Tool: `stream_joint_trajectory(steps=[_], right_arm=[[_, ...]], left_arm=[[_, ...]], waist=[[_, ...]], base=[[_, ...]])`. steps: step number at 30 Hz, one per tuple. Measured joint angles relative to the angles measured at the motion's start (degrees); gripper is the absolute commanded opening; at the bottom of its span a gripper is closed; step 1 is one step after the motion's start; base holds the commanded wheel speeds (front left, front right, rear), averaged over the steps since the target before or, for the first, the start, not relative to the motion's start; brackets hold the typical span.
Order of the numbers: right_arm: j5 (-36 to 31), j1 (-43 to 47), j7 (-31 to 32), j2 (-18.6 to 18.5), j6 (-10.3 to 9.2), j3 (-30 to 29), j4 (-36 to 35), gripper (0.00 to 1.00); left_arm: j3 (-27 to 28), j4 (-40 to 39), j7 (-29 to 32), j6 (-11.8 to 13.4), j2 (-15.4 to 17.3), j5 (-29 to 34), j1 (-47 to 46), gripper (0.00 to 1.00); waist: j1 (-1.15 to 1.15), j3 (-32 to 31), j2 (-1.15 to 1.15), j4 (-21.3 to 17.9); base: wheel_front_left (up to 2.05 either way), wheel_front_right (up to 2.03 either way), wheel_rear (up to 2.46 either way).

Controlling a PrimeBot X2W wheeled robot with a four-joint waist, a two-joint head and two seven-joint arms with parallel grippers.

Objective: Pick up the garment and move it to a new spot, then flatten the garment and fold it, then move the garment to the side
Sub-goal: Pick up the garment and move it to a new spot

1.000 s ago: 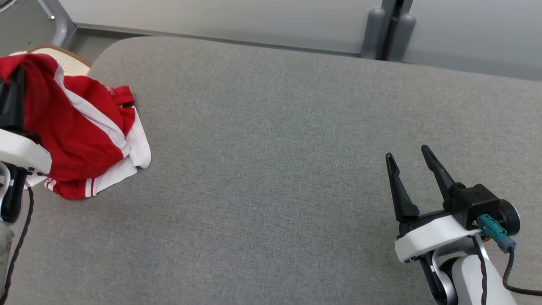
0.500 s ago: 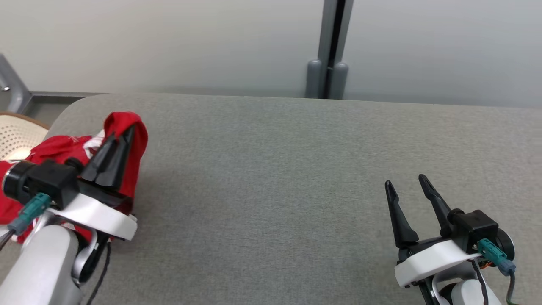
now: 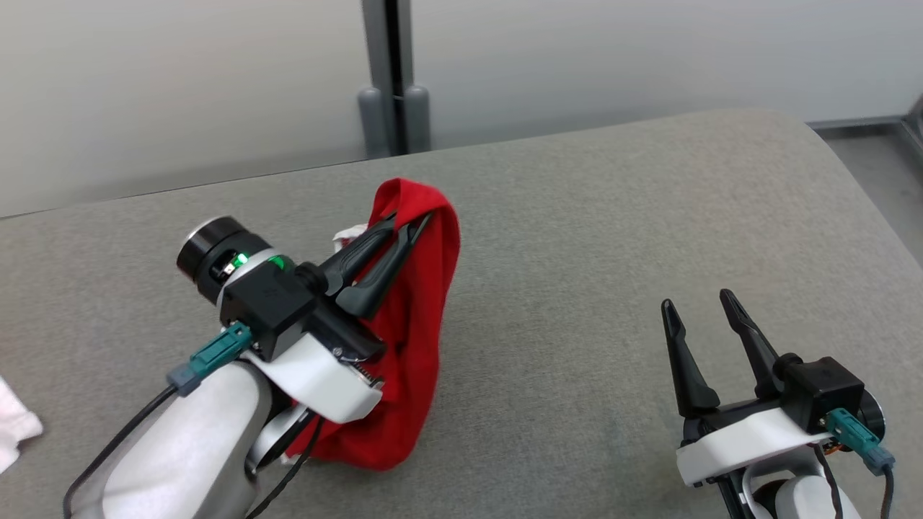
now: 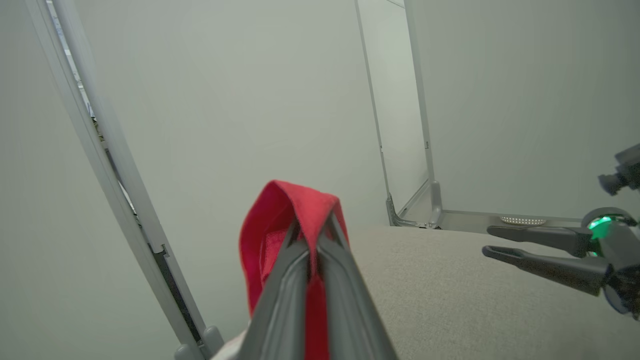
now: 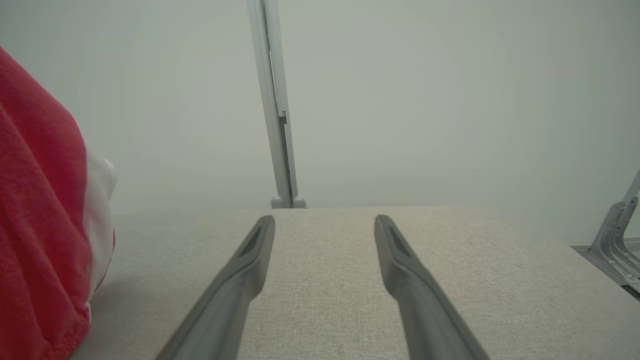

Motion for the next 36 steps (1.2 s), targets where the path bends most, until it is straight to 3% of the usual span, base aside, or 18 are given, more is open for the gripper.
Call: stream_joint_trajectory(steps=[7, 12, 21, 22, 23, 30, 36], right_arm=[[1.4, -0.2, -1.8, 0.0, 0.00, 0.4, -0.8, 1.00], [3.1, 0.2, -4.0, 0.0, 0.00, 0.9, -0.5, 1.00], [4.0, -1.4, -6.4, 0.0, 0.00, 1.8, 1.5, 1.00], [4.0, -1.7, -6.6, 0.0, 0.00, 1.8, 1.8, 1.00], [4.0, -2.0, -6.6, 0.0, 0.00, 1.8, 2.1, 1.00], [2.9, -2.9, -6.0, 0.1, 0.00, 1.2, 3.8, 1.00], [1.9, -2.7, -4.2, 0.0, 0.00, 0.4, 4.4, 1.00]], left_arm=[[-4.7, -0.6, 1.3, 0.0, -1.1, 0.9, -8.7, 0.00], [-10.8, 4.0, 5.5, 0.0, 0.9, 0.3, -10.9, 0.00], [-20.0, 10.5, 7.1, 0.0, 3.9, -3.8, -10.8, 0.00], [-20.5, 10.7, 6.3, 0.0, 3.9, -4.0, -10.9, 0.58], [-21.2, 11.0, 5.8, 0.0, 4.0, -4.2, -10.8, 1.00], [-20.4, 10.7, -0.9, 0.8, 3.5, -6.0, -8.3, 1.00], [-14.4, 9.7, -4.5, 5.9, 3.4, -9.8, -3.2, 1.00]], waist=[[0.00, 4.5, 0.00, -7.5], [0.00, 10.2, 0.00, -11.6], [0.00, 15.4, 0.00, -12.5], [0.00, 15.4, 0.00, -12.0], [0.00, 15.2, 0.00, -11.6], [0.00, 12.3, 0.00, -8.3], [0.00, 8.5, 0.00, -4.9]], base=[[0.00, 0.00, 0.00], [0.00, 0.00, 0.00], [0.00, 0.00, 0.00], [0.00, 0.00, 0.00], [0.00, 0.00, 0.00], [0.00, 0.00, 0.00], [0.00, 0.00, 0.00]])
